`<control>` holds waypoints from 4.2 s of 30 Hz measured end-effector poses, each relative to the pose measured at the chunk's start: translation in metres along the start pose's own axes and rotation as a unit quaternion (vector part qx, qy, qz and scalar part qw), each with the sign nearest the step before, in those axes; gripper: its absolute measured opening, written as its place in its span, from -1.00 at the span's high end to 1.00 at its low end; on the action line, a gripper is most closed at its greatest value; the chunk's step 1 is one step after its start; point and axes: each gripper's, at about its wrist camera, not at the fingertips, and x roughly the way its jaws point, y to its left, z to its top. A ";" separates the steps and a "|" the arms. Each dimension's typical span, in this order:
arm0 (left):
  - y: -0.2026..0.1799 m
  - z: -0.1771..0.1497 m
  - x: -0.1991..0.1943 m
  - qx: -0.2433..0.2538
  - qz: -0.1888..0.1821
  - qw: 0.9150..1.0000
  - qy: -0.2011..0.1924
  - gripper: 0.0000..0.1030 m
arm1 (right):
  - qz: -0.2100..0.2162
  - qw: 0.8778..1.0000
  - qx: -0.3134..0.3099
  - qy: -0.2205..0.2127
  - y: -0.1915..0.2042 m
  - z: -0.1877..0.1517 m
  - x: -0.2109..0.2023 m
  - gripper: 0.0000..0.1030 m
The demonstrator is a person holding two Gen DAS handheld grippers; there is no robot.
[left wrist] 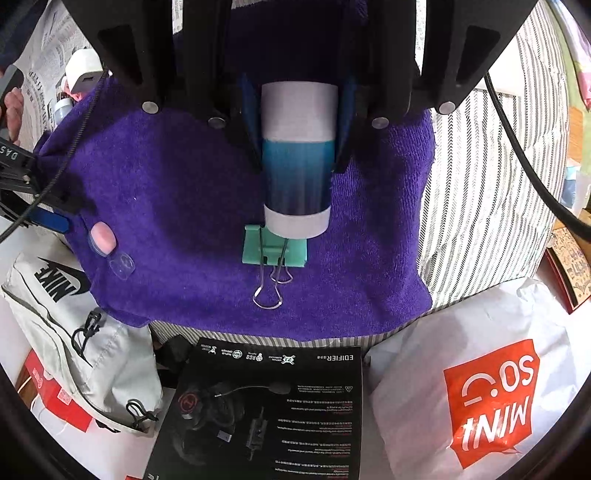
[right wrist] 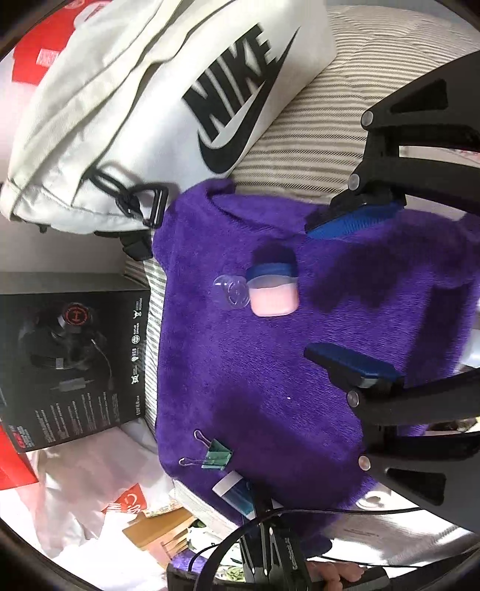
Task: Organize rigid objects
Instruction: 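Carry the bottle beside the clip while the right tool sets the jar beside the cup, then grasp the white tape roll with the left tool while the right tool grasps a small white-capped bottle, then carry the tape roll beside the clip while the right tool sets the bottle beside the pink jar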
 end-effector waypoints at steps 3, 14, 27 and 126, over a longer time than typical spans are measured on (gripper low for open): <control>-0.001 -0.003 -0.002 0.003 -0.003 1.000 0.006 0.19 | 0.006 1.000 0.009 -0.006 -0.004 -0.006 -0.011 -0.13; -0.004 -0.024 -0.040 0.006 -0.004 1.000 -0.009 0.06 | 0.004 0.999 0.038 -0.027 -0.009 -0.036 -0.053 -0.18; -0.064 -0.072 -0.092 0.055 -0.048 0.996 -0.044 0.06 | 0.009 0.994 0.099 -0.034 -0.018 -0.082 -0.092 -0.19; -0.038 -0.090 -0.096 0.019 -0.057 0.997 -0.056 0.47 | 0.041 0.998 0.041 -0.035 0.016 -0.084 -0.089 0.55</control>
